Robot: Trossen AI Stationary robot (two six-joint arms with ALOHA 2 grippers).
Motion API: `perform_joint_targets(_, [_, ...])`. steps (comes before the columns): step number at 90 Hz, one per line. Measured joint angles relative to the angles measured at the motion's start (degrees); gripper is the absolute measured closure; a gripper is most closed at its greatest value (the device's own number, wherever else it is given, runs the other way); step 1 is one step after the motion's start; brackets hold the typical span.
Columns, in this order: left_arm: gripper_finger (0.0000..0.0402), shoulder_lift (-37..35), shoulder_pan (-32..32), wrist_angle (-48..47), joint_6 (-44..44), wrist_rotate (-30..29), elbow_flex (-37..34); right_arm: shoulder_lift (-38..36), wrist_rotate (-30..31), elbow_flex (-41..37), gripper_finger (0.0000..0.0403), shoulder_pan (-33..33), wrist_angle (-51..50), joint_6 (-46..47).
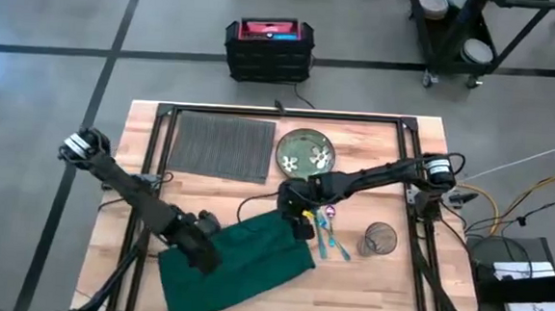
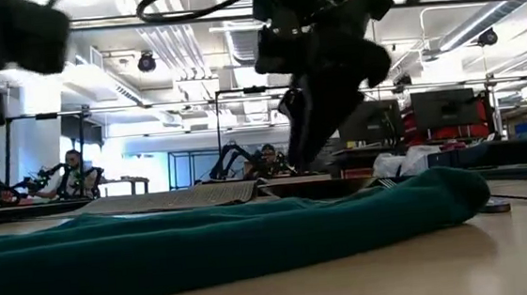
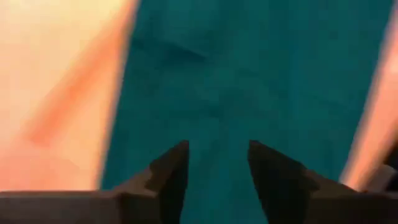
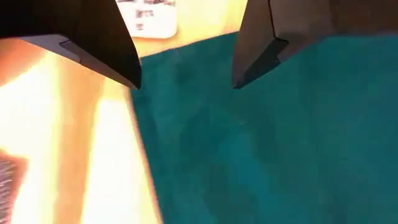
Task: Set table place
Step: Fold the green napkin
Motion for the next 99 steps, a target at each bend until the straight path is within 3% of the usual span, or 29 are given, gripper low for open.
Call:
perform_joint_targets(10, [0.0211,0.7,-4.9,8.8,-2.3,-3.3,-2.9,-0.1,0.0,-0.8,0.0174,2.8,1.4,0.1])
perform_joint_targets(21, [0.0217,4.1,-8.3,11.2,-1.8,-8.5,-3.0,0.9,0.2,-4.1,0.0184,6.6,7.0,-2.0])
perform_joint_targets(34, [0.0238,9.1,-8.9,5.5,-0.3,-7.7,-3.3,2.4,6.0,-6.9,0.0195,7.8,14.3,-3.2])
perform_joint_targets(47, [0.0262,10.0,-8.8,-3.5,-1.4,-5.4,-3.7,3.6,12.0,-7.0,0.0203,5.7,12.8,-3.8])
perform_joint_targets(61, [0.0283,5.7,-8.8,-11.7,-1.2,-5.1,-2.8,2.6,6.3,-4.6,0.02,3.1,6.3,-0.4])
perform_joint_targets(75, [0.0286,-0.2,-8.8,-11.7,-0.2,-10.4,-0.9,0.2,0.5,-1.3,0.019,3.3,1.3,-1.0])
perform_joint_targets(88, [0.0279,-3.5,-8.8,-7.7,2.2,-23.9,-0.5,-0.6,-2.8,0.5,0.018,4.6,1.9,-3.6])
perform_joint_targets(99, [0.0268,-3.8,-7.8,-4.6,9.8,-48.0,-0.8,0.0,-2.8,0.7,0.017,6.0,5.9,-4.9])
